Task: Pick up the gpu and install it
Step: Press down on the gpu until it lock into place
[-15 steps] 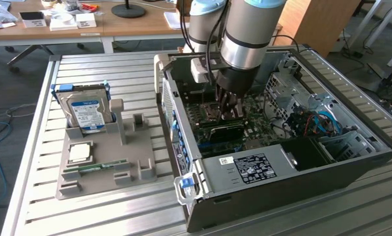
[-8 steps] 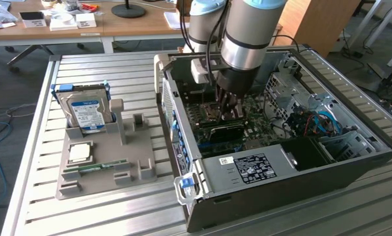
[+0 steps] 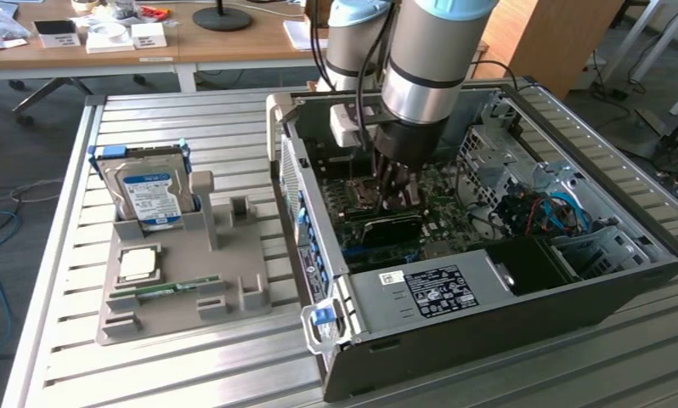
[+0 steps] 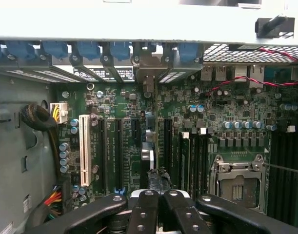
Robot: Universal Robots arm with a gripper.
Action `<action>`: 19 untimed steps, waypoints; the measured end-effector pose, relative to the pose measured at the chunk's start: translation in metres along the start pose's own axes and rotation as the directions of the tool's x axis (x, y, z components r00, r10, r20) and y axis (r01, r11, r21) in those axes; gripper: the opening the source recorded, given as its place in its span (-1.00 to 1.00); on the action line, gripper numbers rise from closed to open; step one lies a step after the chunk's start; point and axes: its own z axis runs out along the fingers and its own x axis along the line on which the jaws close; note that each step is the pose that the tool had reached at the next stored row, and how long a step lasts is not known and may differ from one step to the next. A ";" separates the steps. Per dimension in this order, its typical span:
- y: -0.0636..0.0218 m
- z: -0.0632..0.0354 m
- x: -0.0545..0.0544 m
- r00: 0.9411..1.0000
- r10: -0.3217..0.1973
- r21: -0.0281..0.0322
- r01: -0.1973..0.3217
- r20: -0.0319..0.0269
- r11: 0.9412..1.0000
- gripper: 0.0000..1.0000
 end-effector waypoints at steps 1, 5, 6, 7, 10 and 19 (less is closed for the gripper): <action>0.0000 0.0003 0.000 1.000 0.000 0.000 0.000 0.000 1.000 -0.79; 0.0001 0.0028 0.000 1.000 0.000 0.000 0.000 0.000 1.000 -0.79; 0.0001 0.0033 0.000 1.000 0.000 0.000 0.000 0.000 1.000 -0.79; 0.0001 0.0036 0.000 1.000 0.000 0.000 0.000 0.000 1.000 -0.79; 0.0004 0.0044 -0.001 1.000 0.000 0.000 0.000 0.000 1.000 -0.79; 0.0016 0.0077 -0.002 1.000 0.000 0.000 0.000 0.000 1.000 -0.79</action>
